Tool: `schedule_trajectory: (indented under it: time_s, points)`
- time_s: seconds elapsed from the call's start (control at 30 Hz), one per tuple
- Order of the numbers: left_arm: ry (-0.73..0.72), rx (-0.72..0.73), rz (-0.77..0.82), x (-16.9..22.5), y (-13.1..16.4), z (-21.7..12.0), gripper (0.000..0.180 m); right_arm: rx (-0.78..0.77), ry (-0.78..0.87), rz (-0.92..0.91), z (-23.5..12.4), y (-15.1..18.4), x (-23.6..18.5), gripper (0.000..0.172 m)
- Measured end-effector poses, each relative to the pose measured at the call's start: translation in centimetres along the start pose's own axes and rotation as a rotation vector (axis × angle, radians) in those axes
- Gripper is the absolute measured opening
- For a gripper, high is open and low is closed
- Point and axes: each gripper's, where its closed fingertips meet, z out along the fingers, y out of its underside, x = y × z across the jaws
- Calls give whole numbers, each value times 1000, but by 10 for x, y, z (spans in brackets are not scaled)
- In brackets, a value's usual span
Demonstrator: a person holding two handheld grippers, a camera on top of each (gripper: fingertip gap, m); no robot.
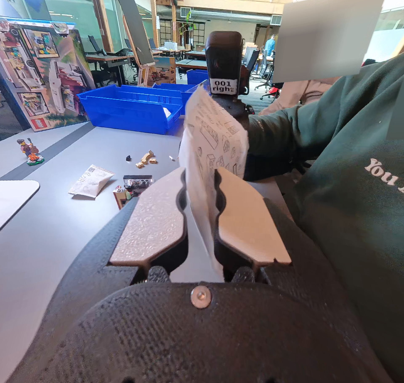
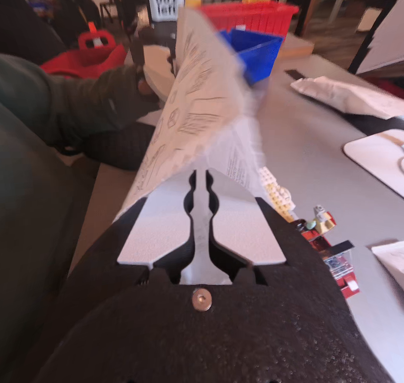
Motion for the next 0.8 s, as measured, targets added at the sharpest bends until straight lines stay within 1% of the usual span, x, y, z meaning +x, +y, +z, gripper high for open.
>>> schedule_trajectory:
  time_s: [0.03, 0.07, 0.1, 0.13, 0.17, 0.23, 0.3, 0.33, 0.37, 0.4, 0.43, 0.47, 0.5, 0.53, 0.57, 0.63, 0.67, 0.8]
  points:
    - [-11, -11, 16, -1, 3, -1, 16, 45, 1, -5, -6, -7, 2, 0]
    - [-22, -39, 31, -1, 9, 0, 14, 72, -11, -10, -9, -13, 1, 1]
    - [-23, -66, 35, -1, 15, 3, 14, 83, -9, -15, -10, -17, 0, 13]
    - [-14, -74, 28, 0, 18, 7, 15, 75, -2, -28, -9, -17, 0, 42]
    - [-1, -62, 9, 2, 18, 10, 18, 36, 0, -46, -5, -13, -1, 62]
    - [16, -70, -18, 3, 22, 12, 24, -28, 5, -78, 2, -3, -4, 76]
    - [21, -61, -41, 3, 24, 12, 30, -42, 8, -92, 3, 1, -6, 86]
    - [17, -55, -50, 1, 25, 11, 30, -49, 8, -89, 2, 2, -6, 87]
    - [11, -47, -58, -1, 25, 9, 28, -47, 21, -94, 0, 2, -5, 80]
    - [2, -34, -68, -3, 24, 7, 25, -29, 40, -108, -4, 0, -2, 55]
    - [2, -22, -78, -5, 24, 5, 21, -7, 63, -123, -8, -3, 2, 24]
    - [5, -8, -87, -6, 22, 3, 18, 1, 91, -131, -12, -4, 7, 10]
    - [2, 4, -94, -7, 21, 1, 17, -24, 117, -139, -13, -1, 13, 8]
    - [-4, 18, -97, -9, 20, 0, 15, -73, 138, -157, -13, 5, 18, 16]
    - [-8, 35, -100, -12, 18, -2, 14, -126, 145, -180, -12, 13, 20, 28]
    - [-5, 74, -118, -15, 13, -6, 11, -210, 107, -198, -7, 27, 15, 49]
    - [-12, 88, -126, -18, 11, -9, 10, -232, 89, -200, -4, 32, 12, 53]
    - [-24, 104, -138, -24, 11, -13, 9, -253, 75, -225, 2, 38, 7, 53]
